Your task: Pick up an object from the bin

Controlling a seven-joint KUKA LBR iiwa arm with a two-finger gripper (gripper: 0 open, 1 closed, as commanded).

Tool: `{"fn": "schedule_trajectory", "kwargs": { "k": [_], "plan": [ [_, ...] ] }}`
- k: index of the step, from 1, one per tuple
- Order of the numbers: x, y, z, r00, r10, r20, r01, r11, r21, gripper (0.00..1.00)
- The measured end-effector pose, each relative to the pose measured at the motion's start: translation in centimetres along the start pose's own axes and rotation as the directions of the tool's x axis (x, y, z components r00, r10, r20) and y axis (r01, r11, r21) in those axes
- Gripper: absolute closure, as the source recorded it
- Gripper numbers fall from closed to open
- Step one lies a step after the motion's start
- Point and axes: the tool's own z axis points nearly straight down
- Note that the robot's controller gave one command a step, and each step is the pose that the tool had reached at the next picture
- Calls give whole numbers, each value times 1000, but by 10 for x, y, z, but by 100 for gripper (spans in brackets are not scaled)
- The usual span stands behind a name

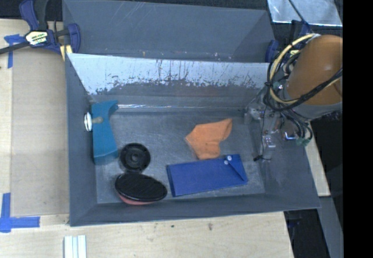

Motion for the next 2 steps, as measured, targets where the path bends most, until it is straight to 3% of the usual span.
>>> {"fn": "schedule_trajectory", "kwargs": {
  "k": [1, 2],
  "plan": [
    [-2, 0, -5, 1000, -3, 8, 3, 1000, 1, 0],
    [-23, 21, 25, 999, -39, 12, 39, 999, 3, 0]
  ]
}}
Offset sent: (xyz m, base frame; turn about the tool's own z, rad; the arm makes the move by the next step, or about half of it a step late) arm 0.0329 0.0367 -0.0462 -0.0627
